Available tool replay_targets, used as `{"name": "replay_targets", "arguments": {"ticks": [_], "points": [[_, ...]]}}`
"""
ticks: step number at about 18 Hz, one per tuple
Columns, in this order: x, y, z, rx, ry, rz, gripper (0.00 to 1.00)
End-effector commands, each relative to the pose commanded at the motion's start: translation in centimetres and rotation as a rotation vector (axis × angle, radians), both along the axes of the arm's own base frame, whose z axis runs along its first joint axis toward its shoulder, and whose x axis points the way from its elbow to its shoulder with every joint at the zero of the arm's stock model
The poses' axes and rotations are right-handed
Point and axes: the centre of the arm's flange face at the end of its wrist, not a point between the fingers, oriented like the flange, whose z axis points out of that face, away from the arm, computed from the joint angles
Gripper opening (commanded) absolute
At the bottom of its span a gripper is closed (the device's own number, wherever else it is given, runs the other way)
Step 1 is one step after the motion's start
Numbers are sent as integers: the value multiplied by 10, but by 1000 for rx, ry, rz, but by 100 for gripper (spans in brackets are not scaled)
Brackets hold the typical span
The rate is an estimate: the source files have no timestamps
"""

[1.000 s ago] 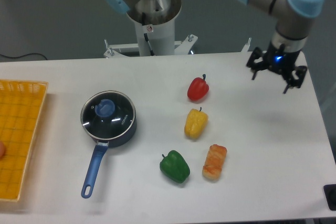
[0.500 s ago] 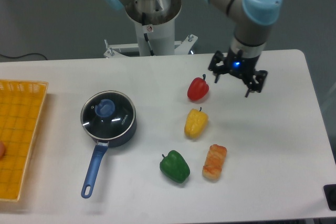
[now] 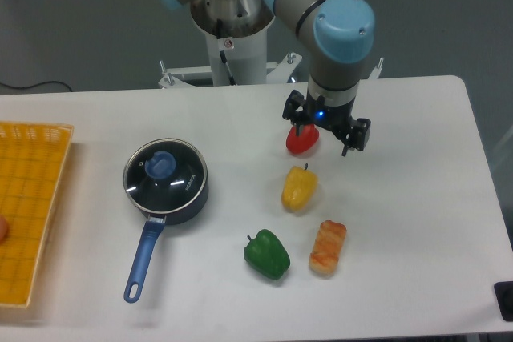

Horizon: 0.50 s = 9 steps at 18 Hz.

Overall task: Open the lid
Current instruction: 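Move the gripper across the table past the red pepper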

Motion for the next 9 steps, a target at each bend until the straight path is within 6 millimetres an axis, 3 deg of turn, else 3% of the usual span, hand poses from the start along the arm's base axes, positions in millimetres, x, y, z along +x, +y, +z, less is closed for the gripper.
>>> {"name": "replay_targets", "arguments": {"ticks": [2,9], "points": [[-2,2,7,5,10,17,100],[14,13,3,-8,2,20,100]]}}
